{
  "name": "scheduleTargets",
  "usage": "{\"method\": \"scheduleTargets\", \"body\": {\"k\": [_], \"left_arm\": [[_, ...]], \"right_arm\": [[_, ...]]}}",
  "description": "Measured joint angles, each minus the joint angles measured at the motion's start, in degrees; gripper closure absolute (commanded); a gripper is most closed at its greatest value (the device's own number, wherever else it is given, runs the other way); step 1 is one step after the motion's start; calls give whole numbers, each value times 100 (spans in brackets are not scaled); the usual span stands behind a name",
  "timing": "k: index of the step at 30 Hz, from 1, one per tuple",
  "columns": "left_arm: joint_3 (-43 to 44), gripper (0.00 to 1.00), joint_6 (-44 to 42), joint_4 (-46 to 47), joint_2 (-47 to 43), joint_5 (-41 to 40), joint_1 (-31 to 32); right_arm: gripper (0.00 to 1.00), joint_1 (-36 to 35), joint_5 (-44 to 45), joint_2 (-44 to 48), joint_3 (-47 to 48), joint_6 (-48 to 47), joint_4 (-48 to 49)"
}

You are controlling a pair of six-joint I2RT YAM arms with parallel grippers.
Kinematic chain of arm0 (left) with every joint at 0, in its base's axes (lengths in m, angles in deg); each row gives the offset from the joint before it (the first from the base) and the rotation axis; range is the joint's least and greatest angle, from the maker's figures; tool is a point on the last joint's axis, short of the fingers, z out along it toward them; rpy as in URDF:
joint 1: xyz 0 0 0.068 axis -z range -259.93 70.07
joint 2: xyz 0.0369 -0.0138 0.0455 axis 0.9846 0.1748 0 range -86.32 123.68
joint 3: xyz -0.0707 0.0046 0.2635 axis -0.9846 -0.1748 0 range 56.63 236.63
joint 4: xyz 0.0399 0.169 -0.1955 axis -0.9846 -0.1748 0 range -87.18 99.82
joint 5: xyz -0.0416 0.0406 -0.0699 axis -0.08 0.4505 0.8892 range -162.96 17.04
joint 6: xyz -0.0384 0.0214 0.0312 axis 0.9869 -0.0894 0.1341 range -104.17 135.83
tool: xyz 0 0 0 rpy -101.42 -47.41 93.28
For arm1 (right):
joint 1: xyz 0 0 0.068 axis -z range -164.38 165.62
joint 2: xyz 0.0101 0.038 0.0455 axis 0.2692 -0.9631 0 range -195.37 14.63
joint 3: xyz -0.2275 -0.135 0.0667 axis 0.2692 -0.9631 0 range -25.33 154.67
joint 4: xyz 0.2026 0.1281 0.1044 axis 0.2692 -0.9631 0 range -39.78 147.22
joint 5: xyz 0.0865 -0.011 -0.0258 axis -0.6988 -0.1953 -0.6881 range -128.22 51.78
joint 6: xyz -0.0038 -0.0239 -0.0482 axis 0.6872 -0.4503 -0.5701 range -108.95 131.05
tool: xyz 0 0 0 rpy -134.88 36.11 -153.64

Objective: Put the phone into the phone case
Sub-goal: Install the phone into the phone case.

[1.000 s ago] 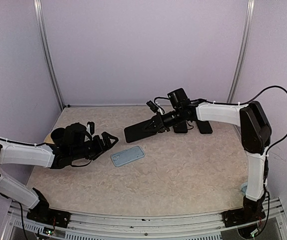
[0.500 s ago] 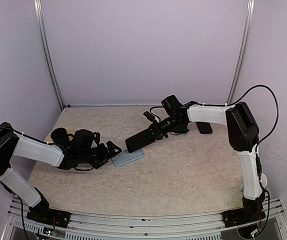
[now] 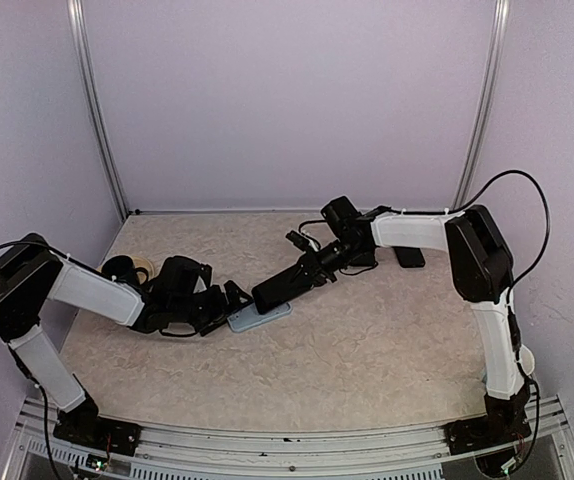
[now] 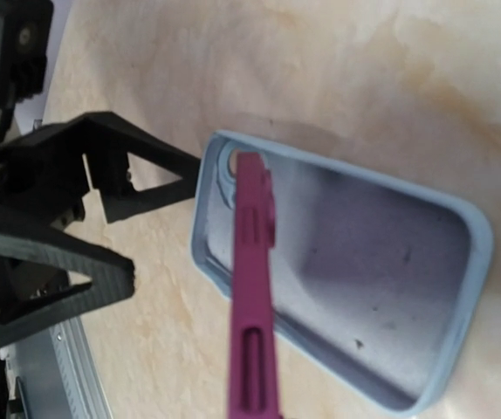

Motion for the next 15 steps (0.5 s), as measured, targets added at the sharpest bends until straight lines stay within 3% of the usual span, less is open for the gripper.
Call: {"method": "scheduleTargets", "body": {"k": [15], "left_arm": [[426, 1, -92, 105, 433, 205, 2]], "right_arm": [[100, 179, -188, -212, -48, -37, -48]]}}
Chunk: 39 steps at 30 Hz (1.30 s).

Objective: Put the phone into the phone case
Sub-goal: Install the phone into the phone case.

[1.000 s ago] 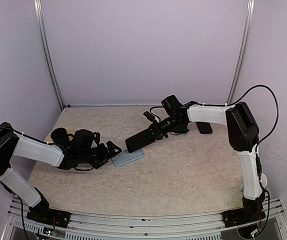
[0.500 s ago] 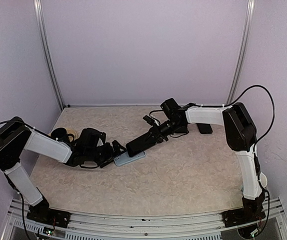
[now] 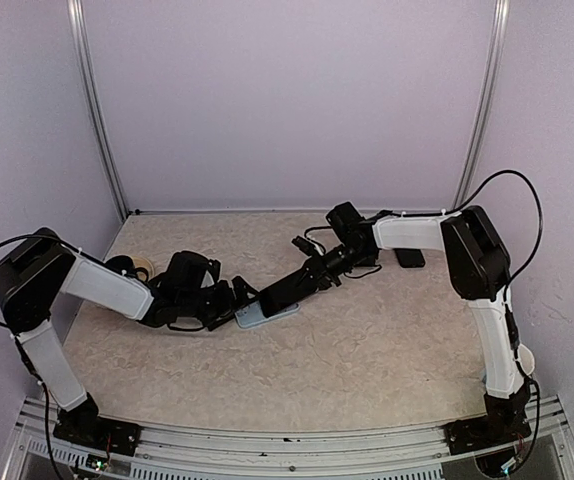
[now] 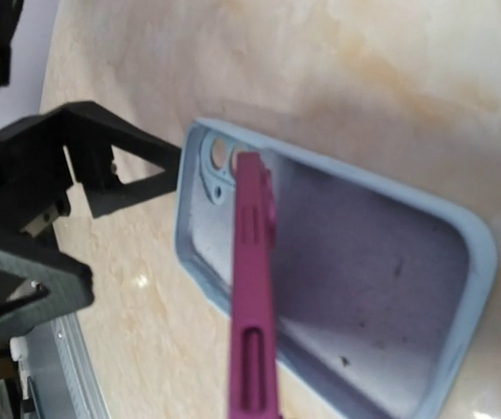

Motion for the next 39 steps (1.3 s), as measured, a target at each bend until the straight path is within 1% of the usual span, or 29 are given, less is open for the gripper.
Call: {"method": "scheduleTargets", "body": {"k": [8, 14, 26, 39], "left_arm": [[402, 1, -114, 2, 315, 81, 17], [446, 1, -136, 9, 393, 142, 39], [446, 1, -114, 0, 393, 11, 125], [446, 1, -87, 0, 391, -70, 166]], "right_arm": [[100, 22, -232, -55, -107, 22, 24], [100, 105, -472, -87, -317, 243, 238], [100, 170, -822, -87, -896, 1117, 1167], [100, 168, -931, -129, -1014, 1834, 1582]]}}
